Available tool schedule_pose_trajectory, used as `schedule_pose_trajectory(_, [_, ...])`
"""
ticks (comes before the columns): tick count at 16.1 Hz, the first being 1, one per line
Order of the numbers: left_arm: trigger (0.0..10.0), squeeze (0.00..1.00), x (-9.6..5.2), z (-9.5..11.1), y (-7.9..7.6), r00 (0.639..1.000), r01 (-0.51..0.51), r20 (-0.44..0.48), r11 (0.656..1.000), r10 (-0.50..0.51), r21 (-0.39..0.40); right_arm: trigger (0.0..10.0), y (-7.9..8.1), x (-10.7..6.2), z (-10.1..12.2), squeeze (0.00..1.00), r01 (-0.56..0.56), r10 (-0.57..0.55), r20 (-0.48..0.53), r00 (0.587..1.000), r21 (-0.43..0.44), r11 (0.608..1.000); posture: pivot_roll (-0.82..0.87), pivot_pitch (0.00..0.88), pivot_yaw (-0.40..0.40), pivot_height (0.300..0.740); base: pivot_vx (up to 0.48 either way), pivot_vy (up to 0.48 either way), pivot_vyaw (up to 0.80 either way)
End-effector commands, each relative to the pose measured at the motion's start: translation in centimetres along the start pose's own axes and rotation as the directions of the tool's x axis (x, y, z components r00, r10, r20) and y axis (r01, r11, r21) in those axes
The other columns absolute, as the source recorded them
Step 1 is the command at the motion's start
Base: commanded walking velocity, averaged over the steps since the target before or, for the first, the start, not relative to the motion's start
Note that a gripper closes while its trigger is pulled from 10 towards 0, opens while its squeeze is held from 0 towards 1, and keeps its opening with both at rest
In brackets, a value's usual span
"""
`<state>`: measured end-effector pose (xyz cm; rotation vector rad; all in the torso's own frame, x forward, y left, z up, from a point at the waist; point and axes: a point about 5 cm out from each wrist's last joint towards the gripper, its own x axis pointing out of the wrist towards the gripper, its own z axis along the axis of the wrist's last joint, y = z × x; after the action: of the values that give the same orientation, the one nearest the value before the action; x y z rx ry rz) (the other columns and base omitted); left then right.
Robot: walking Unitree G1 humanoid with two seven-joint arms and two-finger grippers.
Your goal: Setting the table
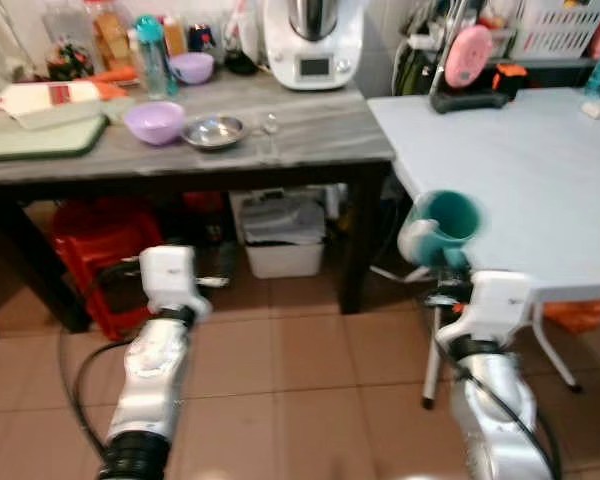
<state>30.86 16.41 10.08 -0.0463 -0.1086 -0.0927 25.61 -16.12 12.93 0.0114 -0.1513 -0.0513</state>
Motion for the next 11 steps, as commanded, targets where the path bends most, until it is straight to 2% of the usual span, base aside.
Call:
schedule_pose_trajectory(1, [10.0,0.00,0.2,0.0,-0.8,1.000,0.019,0.002,1.000,-0.019,-0.007,10.0,-0.6,0.0,0.5,0.00,0.017,-0.017,0.021,1.000,-0.017,1.000,-0.02,0.000,0.034,0.740,0.000,0.480,0.46])
schedule_pose_trajectory(4, [10.0,0.00,0.2,0.0,-0.7,1.000,0.006,-0.001,1.000,-0.006,0.009,10.0,-0.6,0.0,0.5,0.00,0.013,-0.013,0.024,1.000,-0.011,1.000,-0.02,0.000,0.038,0.740,0.000,0.426,0.47])
schedule_pose_trajectory(5, [10.0,0.00,0.2,-0.2,-0.6,1.000,0.003,-0.016,1.000,-0.004,-0.011,10.0,-0.6,0.0,0.5,0.00,0.014,-0.014,0.024,1.000,-0.012,1.000,-0.02,0.000,0.038,0.740,0.000,0.000,0.00])
schedule_pose_trajectory(7, [10.0,0.00,0.1,0.0,-0.5,0.999,0.033,-0.008,0.998,-0.033,0.044,10.0,-0.6,0.0,0.5,0.00,0.014,-0.013,0.024,1.000,-0.012,1.000,-0.02,0.000,0.041,0.740,0.000,0.000,0.00])
schedule_pose_trajectory(9, [10.0,0.00,-0.5,0.3,0.6,0.999,-0.024,0.025,0.999,0.023,0.043,10.0,-0.6,0.0,0.5,0.00,0.015,-0.015,0.027,1.000,-0.013,1.000,-0.02,0.000,0.044,0.740,0.000,0.000,0.00])
schedule_pose_trajectory(11, [10.0,0.00,-1.3,0.2,1.1,0.998,-0.039,0.058,0.993,0.033,0.108,10.0,-0.7,-0.1,0.5,0.00,0.014,-0.014,0.033,0.999,-0.019,1.000,-0.02,0.000,0.044,0.740,0.000,0.000,0.00])
